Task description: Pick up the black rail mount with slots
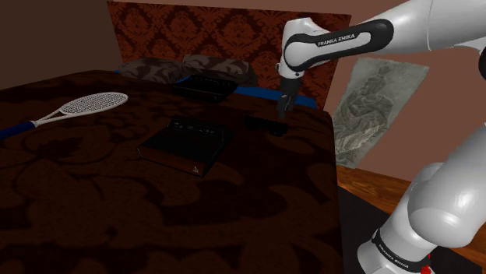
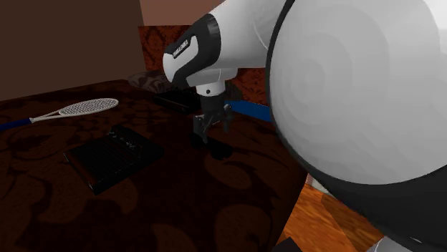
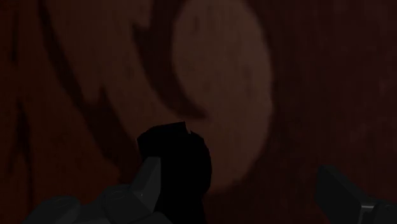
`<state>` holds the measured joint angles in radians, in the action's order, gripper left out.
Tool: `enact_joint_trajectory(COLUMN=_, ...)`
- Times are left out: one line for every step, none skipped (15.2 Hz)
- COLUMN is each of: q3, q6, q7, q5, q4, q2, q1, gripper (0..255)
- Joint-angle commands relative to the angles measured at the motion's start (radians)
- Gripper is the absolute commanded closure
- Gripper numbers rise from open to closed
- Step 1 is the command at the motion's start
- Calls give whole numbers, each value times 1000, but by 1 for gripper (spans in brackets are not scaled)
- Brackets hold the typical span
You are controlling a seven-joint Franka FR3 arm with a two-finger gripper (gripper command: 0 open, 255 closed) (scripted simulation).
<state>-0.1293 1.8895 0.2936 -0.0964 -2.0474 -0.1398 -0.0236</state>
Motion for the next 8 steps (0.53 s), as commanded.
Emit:
enact_joint_trajectory(q3=-7, q6=30, q7=22, q5=11, q4=47, q2=73, q1=1, gripper=0)
enact_joint_trajectory(q3=-10, q6=40, q7=34, q5=18, q4=76, q2=111, q1=2, gripper=0)
enact_joint_trajectory(q3=-12, q6=48, q7=45, q5=25, q4=108, q2=150, q1=4, gripper=0)
enact_joint_trajectory(q3=-13, q6=55, q7=56, q5=32, q4=140, q2=188, q1=5, gripper=0)
enact_joint_trajectory(q3=-14, q6=61, q7=68, q5=40, q4=175, q2=227, q1=8, gripper=0)
enact_joint_trajectory(q3=-15, q6=66, q7=79, q5=48, q4=210, q2=266, q1=11, gripper=0)
enact_joint_trajectory(q3=-15, q6=69, q7=89, q5=56, q4=248, q2=306, q1=13, gripper=0)
enact_joint_trajectory(q3=-15, q6=71, q7=100, q5=63, q4=287, q2=345, q1=17, gripper=0)
